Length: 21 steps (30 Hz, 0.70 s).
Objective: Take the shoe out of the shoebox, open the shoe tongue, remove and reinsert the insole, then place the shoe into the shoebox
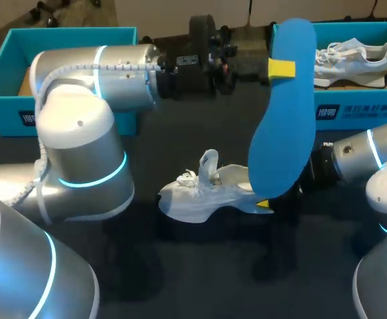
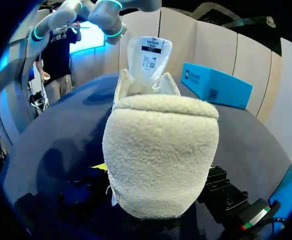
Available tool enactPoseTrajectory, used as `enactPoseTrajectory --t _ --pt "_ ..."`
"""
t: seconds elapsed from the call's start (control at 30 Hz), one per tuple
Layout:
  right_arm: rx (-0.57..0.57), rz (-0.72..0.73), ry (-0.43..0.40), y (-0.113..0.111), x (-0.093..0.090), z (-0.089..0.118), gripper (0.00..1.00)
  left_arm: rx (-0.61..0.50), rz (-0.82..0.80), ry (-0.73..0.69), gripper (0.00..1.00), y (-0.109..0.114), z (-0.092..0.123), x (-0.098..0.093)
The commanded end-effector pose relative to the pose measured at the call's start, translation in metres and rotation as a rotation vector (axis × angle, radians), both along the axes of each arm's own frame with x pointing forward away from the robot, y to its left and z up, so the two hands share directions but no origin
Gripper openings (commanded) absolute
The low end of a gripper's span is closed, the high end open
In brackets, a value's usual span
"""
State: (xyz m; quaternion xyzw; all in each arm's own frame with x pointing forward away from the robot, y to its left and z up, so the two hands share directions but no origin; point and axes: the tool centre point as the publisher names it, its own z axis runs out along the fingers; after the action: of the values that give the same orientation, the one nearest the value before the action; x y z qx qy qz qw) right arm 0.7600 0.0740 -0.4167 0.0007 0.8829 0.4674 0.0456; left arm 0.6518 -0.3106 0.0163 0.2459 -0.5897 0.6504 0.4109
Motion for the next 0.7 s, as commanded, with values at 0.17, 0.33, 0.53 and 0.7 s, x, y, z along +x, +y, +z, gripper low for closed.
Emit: enactPoseTrajectory --t 0.17,0.33,0.53,0.7 --pt "-0.003 -0.002 -0.001 0.001 -0.001 0.0 0.0 -0.021 -0.002 0.025 0.0 0.022 -0.001 -0.017" --pt "-0.003 -0.002 -0.001 0.001 -0.001 0.0 0.0 -0.03 0.001 0.048 0.0 0.029 0.002 -0.022" --pt "-0.003 -0.002 -0.001 0.001 -0.001 0.0 0.0 -0.025 -0.005 0.056 0.0 0.034 0.006 -0.028" --pt "-0.003 -0.002 -0.001 0.001 -0.001 0.0 0.0 -0.018 0.003 0.055 0.0 0.038 0.007 -0.03"
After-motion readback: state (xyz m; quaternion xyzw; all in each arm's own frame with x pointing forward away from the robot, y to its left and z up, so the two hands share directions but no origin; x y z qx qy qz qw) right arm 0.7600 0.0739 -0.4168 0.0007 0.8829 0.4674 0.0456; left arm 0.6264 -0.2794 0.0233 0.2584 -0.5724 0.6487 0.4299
